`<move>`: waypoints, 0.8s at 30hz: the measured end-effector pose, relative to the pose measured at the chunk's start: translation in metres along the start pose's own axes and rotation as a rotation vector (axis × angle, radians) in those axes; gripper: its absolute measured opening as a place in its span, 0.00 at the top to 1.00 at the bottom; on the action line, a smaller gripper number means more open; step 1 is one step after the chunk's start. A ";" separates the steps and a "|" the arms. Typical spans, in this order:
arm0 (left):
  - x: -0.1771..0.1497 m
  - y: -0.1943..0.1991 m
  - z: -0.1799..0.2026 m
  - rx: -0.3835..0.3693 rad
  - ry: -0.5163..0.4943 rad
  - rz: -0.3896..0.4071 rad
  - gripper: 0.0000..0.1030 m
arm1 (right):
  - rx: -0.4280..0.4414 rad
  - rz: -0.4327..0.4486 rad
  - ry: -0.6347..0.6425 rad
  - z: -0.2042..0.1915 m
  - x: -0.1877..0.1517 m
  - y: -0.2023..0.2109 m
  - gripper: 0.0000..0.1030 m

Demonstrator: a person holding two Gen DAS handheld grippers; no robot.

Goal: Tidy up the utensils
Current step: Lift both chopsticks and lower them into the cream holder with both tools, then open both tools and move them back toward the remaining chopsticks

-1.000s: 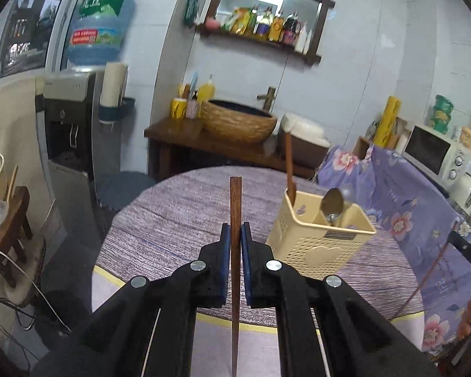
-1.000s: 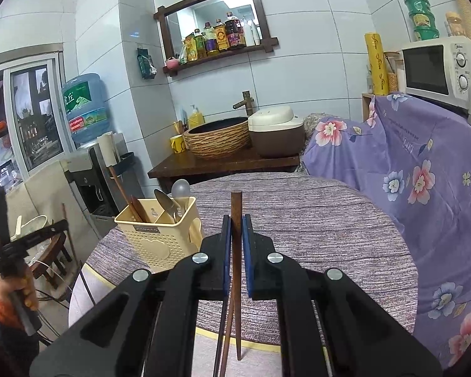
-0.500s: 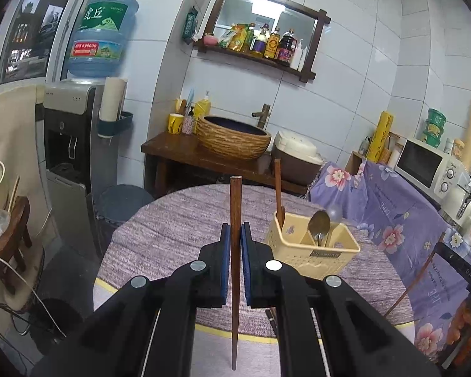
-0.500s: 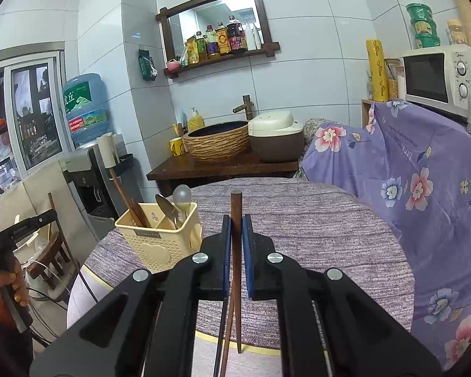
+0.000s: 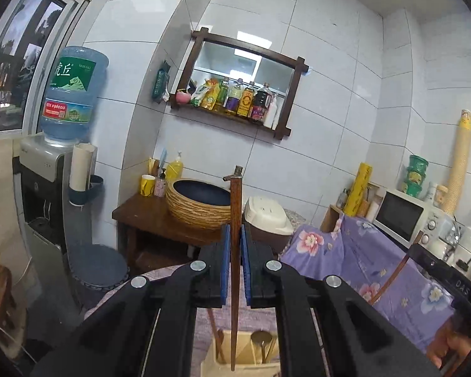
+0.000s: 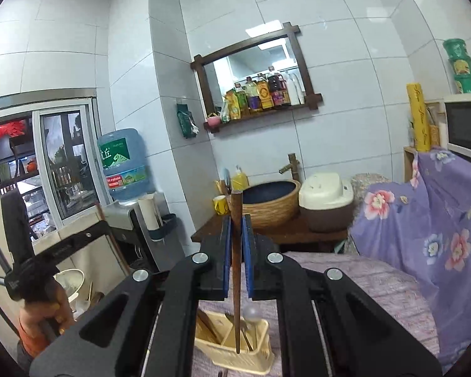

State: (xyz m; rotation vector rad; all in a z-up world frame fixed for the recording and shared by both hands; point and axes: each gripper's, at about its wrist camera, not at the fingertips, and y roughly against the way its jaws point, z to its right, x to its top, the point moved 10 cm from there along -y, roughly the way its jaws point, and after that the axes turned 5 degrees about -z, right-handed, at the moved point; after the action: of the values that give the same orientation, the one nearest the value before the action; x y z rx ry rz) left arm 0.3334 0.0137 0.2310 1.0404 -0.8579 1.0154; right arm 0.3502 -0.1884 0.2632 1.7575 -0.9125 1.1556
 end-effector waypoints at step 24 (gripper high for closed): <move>-0.144 -0.098 -0.011 0.034 -0.043 -0.246 0.92 | 0.011 -0.239 0.026 -0.002 -0.144 -0.111 0.92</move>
State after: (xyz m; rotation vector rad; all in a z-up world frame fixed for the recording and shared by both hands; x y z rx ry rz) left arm 0.3827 -0.0287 0.0691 1.1685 -0.7283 0.8047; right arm 0.4025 -0.1241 0.1018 1.8007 -0.6604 1.0275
